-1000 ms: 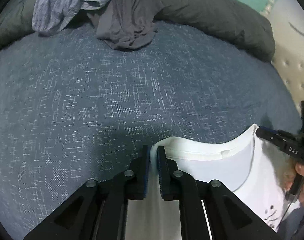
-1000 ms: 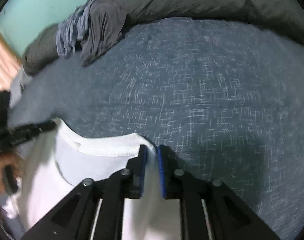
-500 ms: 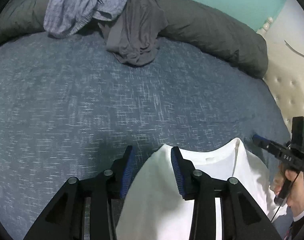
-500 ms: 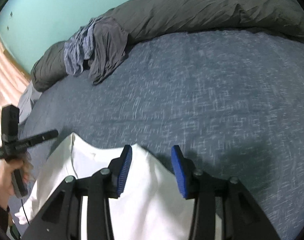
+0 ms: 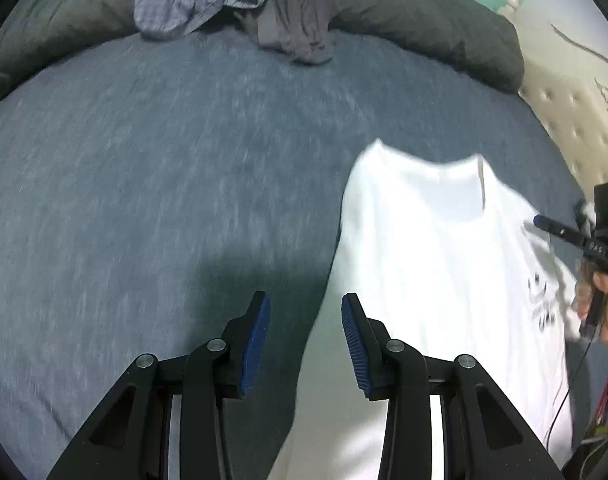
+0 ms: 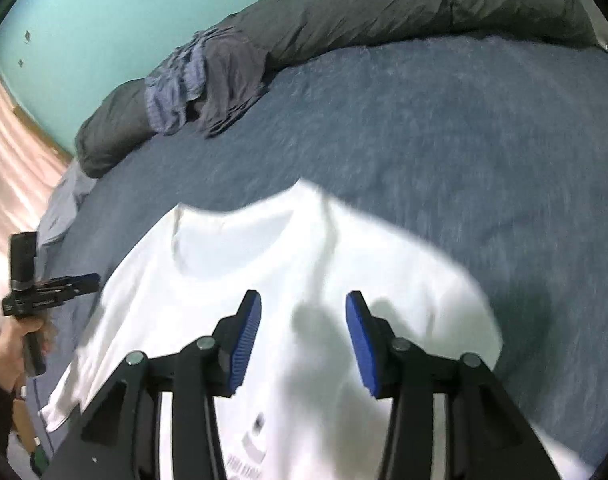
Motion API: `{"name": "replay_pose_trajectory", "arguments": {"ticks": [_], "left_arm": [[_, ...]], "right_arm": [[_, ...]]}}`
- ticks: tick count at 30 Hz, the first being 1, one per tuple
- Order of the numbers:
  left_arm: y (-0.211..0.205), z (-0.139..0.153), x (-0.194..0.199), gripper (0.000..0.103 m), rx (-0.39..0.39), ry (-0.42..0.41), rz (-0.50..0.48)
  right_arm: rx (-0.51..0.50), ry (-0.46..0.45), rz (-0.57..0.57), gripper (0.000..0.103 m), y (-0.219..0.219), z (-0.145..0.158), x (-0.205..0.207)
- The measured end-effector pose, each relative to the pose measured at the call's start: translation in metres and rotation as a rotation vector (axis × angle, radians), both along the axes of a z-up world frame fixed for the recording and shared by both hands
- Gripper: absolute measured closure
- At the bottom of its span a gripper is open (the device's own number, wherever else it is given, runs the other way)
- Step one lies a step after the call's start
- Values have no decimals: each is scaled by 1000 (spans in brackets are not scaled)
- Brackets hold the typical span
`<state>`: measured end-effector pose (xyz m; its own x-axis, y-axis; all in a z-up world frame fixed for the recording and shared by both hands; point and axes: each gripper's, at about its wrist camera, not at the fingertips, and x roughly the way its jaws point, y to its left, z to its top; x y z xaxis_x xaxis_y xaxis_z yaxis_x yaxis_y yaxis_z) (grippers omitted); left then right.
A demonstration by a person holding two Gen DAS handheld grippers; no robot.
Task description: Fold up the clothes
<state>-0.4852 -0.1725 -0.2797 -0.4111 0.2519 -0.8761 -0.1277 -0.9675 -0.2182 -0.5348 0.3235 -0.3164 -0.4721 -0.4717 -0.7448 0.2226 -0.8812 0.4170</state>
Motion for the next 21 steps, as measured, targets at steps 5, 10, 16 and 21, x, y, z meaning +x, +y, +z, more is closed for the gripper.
{"name": "replay_pose_trajectory", "arguments": {"ticks": [5,10,16,21], "left_arm": [[-16,-11,37,63,7,-36,1],[-36,-16,57,64,82,-43,34],[-37,-17,70,98,104,-55,20],[-47,-7,91,96,116,-47,13]], "right_arm": [[-21,-10,15,56,-2,1,35],[-19,-15,14,56,-3,6,48],[-24,-20,7,55,-5,12,57],[-20,-23,30,55,-18,16,64]]}}
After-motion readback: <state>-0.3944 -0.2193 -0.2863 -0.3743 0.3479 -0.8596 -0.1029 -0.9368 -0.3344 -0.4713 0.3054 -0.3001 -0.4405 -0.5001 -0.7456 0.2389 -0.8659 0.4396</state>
